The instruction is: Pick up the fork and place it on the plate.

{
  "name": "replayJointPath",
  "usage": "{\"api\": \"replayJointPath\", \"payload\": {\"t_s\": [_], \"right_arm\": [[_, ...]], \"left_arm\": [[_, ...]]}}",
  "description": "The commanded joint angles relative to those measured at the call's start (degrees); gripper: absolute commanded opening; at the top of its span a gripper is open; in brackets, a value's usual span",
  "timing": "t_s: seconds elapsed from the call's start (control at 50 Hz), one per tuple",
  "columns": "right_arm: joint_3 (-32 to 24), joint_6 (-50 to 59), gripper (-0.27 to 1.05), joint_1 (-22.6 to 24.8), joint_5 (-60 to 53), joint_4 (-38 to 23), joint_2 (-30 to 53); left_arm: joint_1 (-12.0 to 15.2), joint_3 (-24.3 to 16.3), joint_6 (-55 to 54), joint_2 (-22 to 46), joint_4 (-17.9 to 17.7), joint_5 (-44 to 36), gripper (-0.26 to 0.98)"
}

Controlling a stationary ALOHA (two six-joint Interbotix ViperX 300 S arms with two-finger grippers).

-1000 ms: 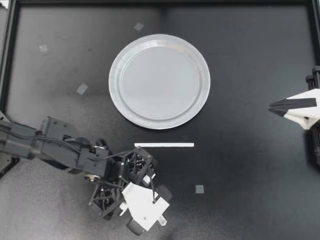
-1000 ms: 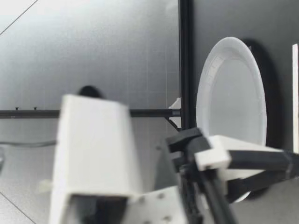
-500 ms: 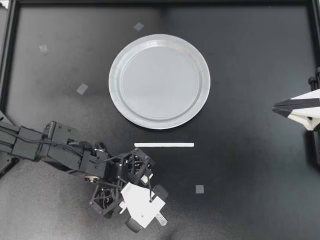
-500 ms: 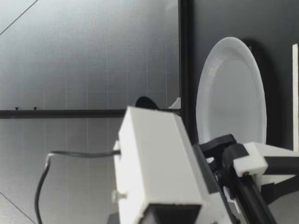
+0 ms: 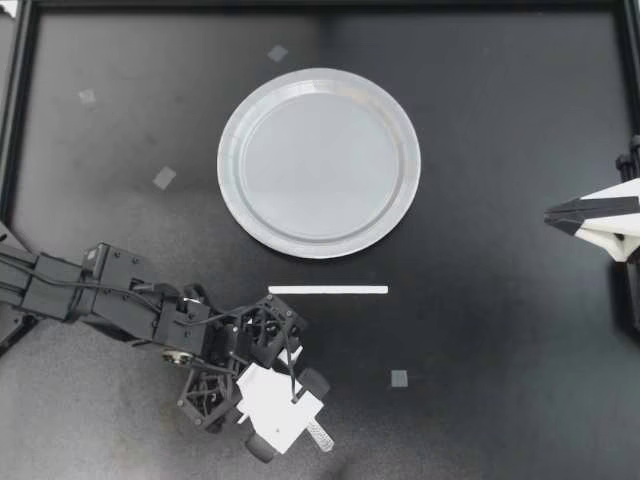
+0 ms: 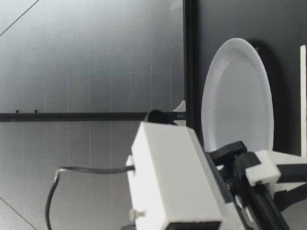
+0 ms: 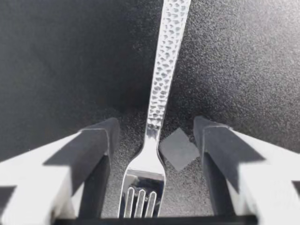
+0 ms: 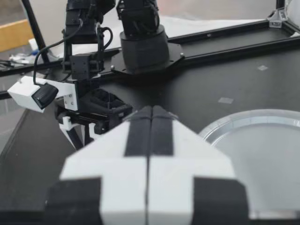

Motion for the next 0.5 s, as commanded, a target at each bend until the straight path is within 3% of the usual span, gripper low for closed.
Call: {"api": "replayJointPath", "payload": {"t_s": [0.0,0.48], "right_arm": [[-0.53,0.00,-0.06,-0.26,-0.18,0.09,0.35],[-0.44,0.00,-0.06,-0.26,-0.18,0.00,0.26]], "left_arm": [[-0.09,-0.44,-0.09,-1.23,0.18,-0.26,0.50],[-0.09,-0.35,-0.09,-0.26,0.44,-1.05,0.44]]}}
